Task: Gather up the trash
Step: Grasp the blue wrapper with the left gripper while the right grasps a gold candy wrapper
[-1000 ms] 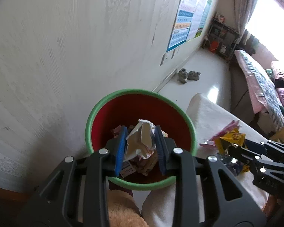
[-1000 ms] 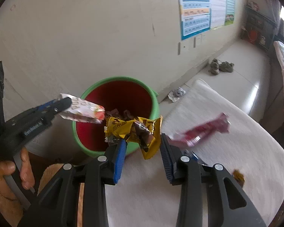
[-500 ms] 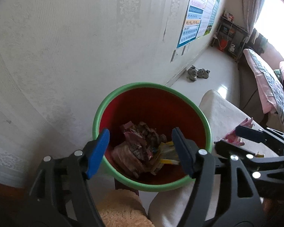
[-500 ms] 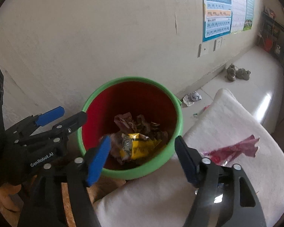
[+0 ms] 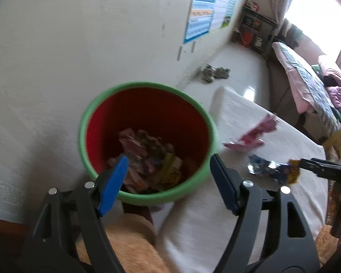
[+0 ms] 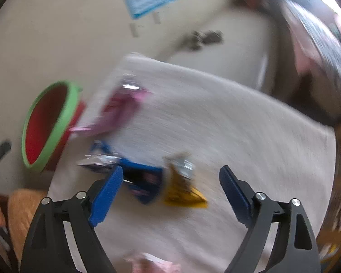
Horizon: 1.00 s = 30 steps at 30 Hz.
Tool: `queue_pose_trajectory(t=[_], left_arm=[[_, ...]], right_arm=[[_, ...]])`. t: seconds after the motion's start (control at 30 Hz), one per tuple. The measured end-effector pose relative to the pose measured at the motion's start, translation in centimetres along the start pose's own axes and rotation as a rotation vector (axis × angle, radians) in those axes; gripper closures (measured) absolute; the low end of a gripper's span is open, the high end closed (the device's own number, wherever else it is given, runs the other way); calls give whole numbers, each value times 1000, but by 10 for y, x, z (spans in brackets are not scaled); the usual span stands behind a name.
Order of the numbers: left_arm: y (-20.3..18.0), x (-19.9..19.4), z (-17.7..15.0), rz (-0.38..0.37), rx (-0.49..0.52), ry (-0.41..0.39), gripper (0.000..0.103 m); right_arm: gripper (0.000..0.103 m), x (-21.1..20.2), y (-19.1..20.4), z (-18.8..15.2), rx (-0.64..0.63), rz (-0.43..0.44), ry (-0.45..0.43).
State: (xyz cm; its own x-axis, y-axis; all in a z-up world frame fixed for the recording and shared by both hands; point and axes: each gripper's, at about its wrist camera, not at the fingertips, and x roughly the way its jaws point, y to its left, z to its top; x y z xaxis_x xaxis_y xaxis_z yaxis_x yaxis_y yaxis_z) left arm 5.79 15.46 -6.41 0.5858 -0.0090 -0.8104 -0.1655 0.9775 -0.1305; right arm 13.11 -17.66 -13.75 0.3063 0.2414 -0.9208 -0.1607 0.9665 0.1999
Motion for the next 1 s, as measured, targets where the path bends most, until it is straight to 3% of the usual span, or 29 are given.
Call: queue_pose_trajectory(t=[0.1,0.17,0.2,0.23,0.4,0.57,0.67,0.77,0.9,0.97,1.0], left_arm=[[-16,4,-5,-46,-12,38,31],[-31,8,-10,-67,-8,67,30],[-36,10,-12,-79,-5,82,29],[-44,12,-14,-96,2,101,29],[-84,24,-19,-145,53,157,28],[-123,44,-7,-151,153,157,28],[-155,57,-4,-164,332,183,27],[-193,71,-12,-97,630,189,22],[-222,93,-24,-31,880,214,22],[-231,105,-28,-19,922,250,28],[-234,111,-30,-20,938,278,46]], right_arm=[[46,15,-13,-4,57,39,41],[65,28,-13,-7,53,55,73],[84,32,-15,-7,55,56,83],[88,33,-17,-9,74,68,81],[88,2,-26,-28,128,110,-20],[88,-21,-39,-67,145,108,-40],[87,-30,-55,-99,210,133,-27],[86,-34,-68,-116,259,133,-7],[86,-32,-82,-124,314,137,4],[86,-32,-82,-122,312,138,-1],[86,-32,-80,-121,307,139,-4]])
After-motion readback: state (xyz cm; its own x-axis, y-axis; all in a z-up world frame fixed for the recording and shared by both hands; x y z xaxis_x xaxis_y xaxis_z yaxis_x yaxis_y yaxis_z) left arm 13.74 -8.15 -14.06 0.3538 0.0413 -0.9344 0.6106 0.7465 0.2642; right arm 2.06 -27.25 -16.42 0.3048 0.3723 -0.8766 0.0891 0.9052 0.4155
